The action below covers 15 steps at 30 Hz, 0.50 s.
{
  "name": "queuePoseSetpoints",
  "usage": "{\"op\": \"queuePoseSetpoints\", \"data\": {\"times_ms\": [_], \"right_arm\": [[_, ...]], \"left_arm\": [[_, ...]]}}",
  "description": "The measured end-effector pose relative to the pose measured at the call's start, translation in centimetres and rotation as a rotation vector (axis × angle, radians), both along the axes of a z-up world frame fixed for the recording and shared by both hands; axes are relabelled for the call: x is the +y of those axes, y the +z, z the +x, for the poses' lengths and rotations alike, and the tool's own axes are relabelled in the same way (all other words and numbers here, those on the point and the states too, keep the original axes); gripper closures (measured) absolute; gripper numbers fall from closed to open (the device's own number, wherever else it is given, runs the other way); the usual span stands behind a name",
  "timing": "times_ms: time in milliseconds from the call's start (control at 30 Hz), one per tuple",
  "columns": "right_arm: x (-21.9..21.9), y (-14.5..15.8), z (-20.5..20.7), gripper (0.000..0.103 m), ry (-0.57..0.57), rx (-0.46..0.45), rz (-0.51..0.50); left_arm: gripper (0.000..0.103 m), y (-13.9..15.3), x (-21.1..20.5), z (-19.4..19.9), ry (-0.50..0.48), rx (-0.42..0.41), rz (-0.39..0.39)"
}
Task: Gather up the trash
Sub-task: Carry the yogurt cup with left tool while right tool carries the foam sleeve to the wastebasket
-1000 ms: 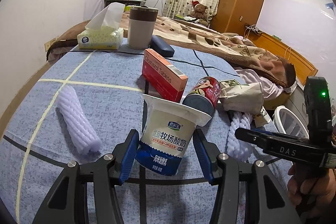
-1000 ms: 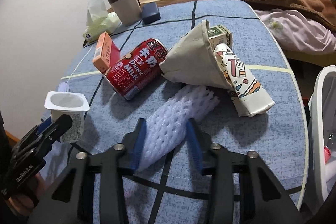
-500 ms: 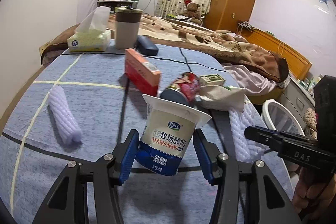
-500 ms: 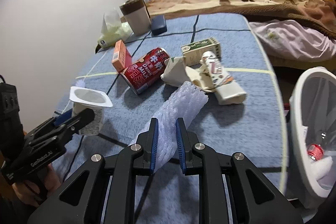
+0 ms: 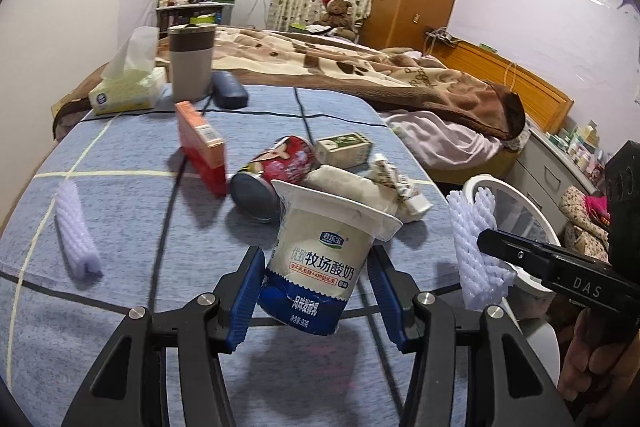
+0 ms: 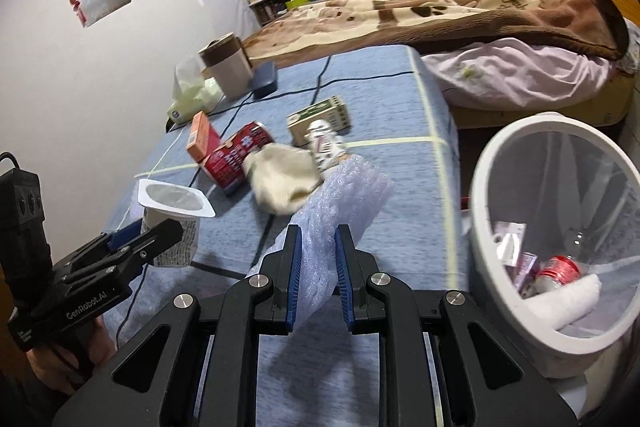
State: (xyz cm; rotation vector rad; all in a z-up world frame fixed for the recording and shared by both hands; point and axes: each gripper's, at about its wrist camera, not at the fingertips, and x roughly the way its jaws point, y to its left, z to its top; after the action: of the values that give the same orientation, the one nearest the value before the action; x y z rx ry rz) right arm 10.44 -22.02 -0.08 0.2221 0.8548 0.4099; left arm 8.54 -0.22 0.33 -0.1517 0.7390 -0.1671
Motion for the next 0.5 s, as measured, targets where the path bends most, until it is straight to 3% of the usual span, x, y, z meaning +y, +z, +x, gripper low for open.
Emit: {"op": "queuePoseSetpoints", "data": {"times_ms": [500], "right_arm": [[-5.5,0.1,-0.4,0.086,-0.124,-0.019,0.016]], "left_arm": [[0.050,0.7,-6.7,1.8,-0.135,-0.004,0.011]]}}
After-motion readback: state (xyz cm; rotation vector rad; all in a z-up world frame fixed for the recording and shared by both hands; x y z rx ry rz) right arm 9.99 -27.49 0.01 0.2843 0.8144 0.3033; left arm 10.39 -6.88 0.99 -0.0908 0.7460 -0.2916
